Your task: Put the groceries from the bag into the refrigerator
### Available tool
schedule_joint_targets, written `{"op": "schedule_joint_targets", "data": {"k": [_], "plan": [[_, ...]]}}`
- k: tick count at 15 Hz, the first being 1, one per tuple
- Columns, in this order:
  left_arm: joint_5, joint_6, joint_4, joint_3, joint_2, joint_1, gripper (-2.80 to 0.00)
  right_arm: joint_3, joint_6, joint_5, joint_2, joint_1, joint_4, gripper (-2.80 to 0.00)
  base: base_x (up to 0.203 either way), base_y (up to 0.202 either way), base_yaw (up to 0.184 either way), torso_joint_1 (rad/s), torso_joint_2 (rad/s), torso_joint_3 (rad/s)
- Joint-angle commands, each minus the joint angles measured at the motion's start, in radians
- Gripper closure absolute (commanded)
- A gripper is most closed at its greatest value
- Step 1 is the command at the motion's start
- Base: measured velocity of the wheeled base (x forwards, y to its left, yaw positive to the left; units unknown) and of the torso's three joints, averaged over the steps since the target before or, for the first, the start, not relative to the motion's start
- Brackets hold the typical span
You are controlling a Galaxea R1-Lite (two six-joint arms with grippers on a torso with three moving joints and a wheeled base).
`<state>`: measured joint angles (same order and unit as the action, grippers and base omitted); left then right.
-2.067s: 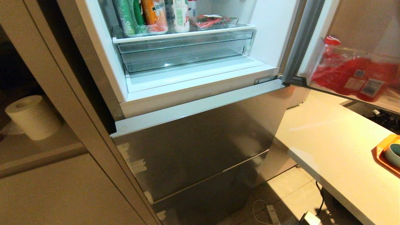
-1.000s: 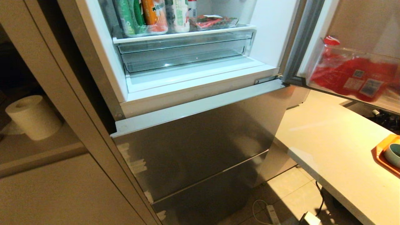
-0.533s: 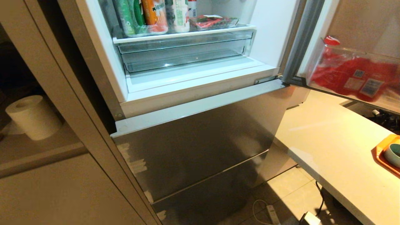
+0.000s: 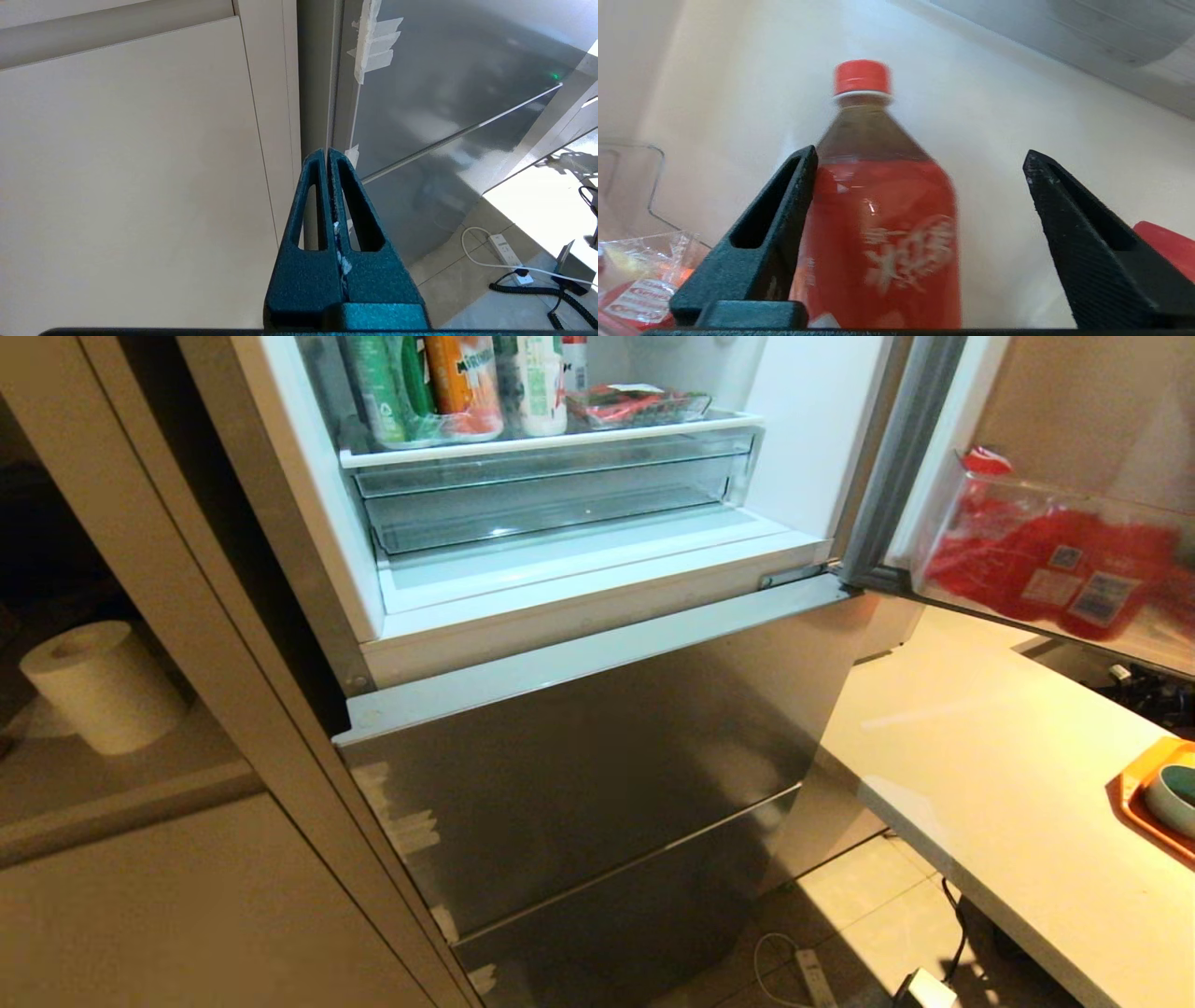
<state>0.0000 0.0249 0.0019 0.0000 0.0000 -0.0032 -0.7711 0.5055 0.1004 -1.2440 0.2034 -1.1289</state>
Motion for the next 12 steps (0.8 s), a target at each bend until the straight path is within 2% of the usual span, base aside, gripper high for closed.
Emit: {"op": "schedule_joint_targets", "data": {"k": [1, 10, 12], "plan": [[0.0, 0.0, 0.001, 0.0, 0.0, 0.0, 0.0, -0.004, 0.004, 0.001, -0.005, 0.001, -0.002, -2.8, 0.0, 0.0, 0.0, 0.0, 0.0, 0.0], [0.0, 0.001, 0.0, 0.0, 0.0, 0.0, 0.0, -0.051, 0.011, -0.006, -0.023, -0.002, 0.005, -2.8, 0.0, 0.0, 0.0, 0.0, 0.0, 0.0], [0.0, 0.0, 0.0, 0.0, 0.0, 0.0, 0.0, -0.066, 0.01, -0.008, -0.032, -0.002, 0.042, -2.8, 0.0, 0.0, 0.0, 0.0, 0.0, 0.0]]}}
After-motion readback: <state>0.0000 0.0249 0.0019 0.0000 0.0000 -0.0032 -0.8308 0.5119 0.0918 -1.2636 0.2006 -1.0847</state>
